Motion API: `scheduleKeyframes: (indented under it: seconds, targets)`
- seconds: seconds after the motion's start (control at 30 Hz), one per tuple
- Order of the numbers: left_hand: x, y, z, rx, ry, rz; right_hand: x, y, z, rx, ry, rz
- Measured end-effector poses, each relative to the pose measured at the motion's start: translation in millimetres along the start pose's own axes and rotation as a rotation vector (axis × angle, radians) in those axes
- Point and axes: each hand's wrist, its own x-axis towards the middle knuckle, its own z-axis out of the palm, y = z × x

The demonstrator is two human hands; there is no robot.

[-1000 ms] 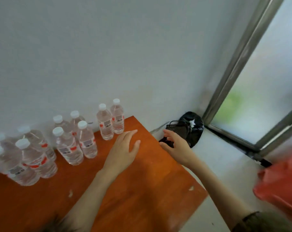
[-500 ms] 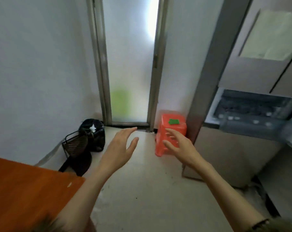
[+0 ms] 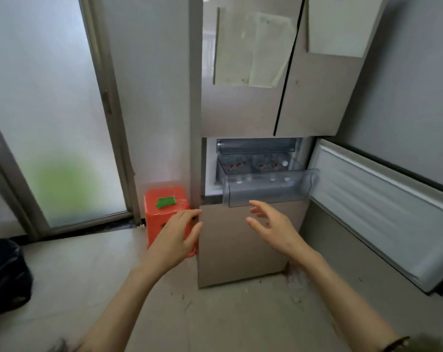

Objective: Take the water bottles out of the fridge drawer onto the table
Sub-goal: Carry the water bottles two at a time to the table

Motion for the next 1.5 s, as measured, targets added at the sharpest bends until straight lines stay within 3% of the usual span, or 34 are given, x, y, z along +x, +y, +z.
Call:
scheduleKeyframes:
  seconds: [0.43,0.77,1.23,1.5]
  targets:
    - [234,27,158,0.004,-0.204,0.008,179,174,-113,-0.037,0.053,0.15]
    - [386,18,266,0.036,-0.182,-0.276,344,297,-144,-0.034,-0.148,0.123]
    - [508,-60,371,0.176,-0.457,-0.712,510,381,-85,-0.232,-0.564,0.37]
    - [522,-87,403,0.153,-0.333,-0.837,532,403,-55,-0.235,-0.437,0.452]
